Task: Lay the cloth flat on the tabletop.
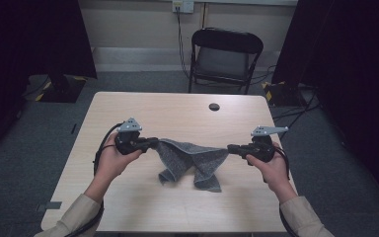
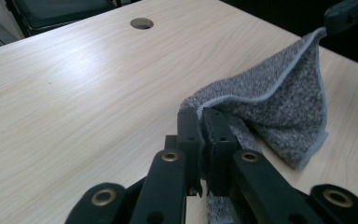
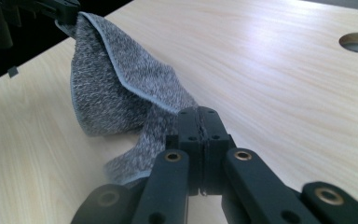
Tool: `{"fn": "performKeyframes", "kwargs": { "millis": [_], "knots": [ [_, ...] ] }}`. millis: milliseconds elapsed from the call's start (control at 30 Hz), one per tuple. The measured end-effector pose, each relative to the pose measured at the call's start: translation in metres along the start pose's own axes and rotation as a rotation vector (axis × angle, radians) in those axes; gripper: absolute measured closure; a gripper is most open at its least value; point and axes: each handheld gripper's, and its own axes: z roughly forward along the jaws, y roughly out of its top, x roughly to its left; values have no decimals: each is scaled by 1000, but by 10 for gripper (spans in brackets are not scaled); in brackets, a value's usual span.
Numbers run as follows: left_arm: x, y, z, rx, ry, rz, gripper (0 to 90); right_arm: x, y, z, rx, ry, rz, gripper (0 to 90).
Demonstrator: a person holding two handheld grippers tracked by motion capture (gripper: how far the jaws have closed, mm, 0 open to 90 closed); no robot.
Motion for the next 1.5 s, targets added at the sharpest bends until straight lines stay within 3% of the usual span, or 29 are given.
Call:
{"fn": "performKeyframes", "kwargs": {
  "millis": [267,533,700,767,800,833,900,933,967,1000,1033,1100,1167,1233,1267,1333,1400,1467,1500],
  "knots": [
    [18,8,15,23,9,-5,864,-20,10,13,19,-9,46,896],
    [40,21,33,54,44,-15,864,-39,22,24,27,-24,82,896],
    [55,22,47,78,75,-40,864,-58,28,37,16,-27,144,896],
    [59,26,52,70,92,-28,862,-69,34,46,30,-72,159,895],
    [65,30,56,29,133,-55,862,-73,36,49,42,-111,154,893],
    [65,30,56,29,133,-55,859,-73,36,49,42,-111,154,893],
    [71,33,61,-15,196,-60,842,-79,40,53,-9,-196,180,874],
    [73,34,63,-35,249,-41,637,-81,45,56,-45,-282,189,829],
    [76,35,66,-63,291,-34,637,-81,45,56,-45,-282,189,771],
    [78,34,67,-78,305,-49,545,-81,47,59,-52,-319,165,732],
    [78,33,69,-67,293,-54,482,-80,49,60,-57,-325,145,742],
    [72,30,72,-43,260,-38,403,-75,46,64,-35,-282,100,687],
    [64,23,73,-49,213,-47,387,-72,43,64,-39,-271,90,665],
    [53,13,72,-53,171,-48,355,-59,30,62,-51,-203,60,621],
    [47,7,72,-59,150,-45,355,-59,30,62,-51,-203,60,621],
    [34,-7,71,-54,110,-45,336,-41,12,57,-52,-151,25,598],
    [20,-21,70,-29,76,-61,322,-35,6,55,-50,-143,16,591],
    [6,-35,67,-33,54,-52,315,-15,-13,49,-51,-105,-18,583],
    [-1,-41,66,-21,36,-38,315,-15,-13,49,-51,-105,-18,583]
  ]
}}
